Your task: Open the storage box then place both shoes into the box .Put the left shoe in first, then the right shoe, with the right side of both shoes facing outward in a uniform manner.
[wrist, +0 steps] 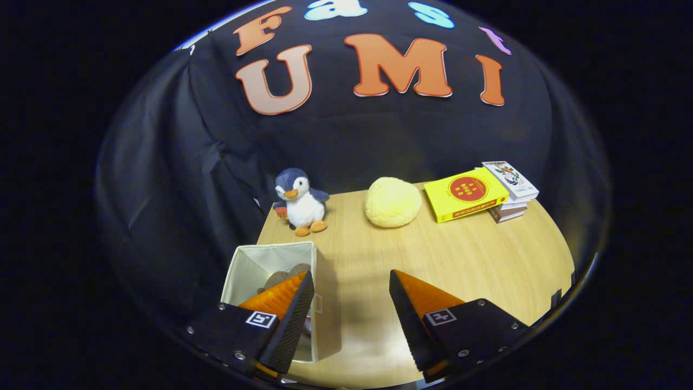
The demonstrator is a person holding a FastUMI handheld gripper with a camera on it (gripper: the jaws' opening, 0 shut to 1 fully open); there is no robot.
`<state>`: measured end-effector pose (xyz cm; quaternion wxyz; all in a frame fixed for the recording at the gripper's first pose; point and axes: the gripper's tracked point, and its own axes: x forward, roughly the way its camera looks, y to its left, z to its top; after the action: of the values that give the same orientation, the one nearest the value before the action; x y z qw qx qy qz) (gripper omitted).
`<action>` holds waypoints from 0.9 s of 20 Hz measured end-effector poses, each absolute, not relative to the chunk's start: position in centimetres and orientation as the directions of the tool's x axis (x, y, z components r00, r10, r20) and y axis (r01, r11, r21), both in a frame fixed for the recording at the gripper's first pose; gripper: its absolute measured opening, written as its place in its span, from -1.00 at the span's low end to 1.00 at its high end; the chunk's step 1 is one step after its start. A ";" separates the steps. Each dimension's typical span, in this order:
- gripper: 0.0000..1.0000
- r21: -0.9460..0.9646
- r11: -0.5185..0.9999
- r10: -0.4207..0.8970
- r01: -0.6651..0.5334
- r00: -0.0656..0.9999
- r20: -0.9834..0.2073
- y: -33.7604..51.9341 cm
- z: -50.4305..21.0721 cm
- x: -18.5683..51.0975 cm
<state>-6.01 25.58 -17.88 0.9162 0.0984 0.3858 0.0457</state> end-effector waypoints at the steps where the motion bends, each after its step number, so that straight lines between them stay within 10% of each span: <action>1: 0.70 0.213 0.977 0.155 -0.012 0.723 -0.673 23.7 -17.1 -5.6; 18: 0.89 0.037 0.994 0.108 -0.103 0.975 -0.195 4.0 -3.7 -3.4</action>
<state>-3.44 3.97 -3.75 0.9936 0.0135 0.0988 0.0530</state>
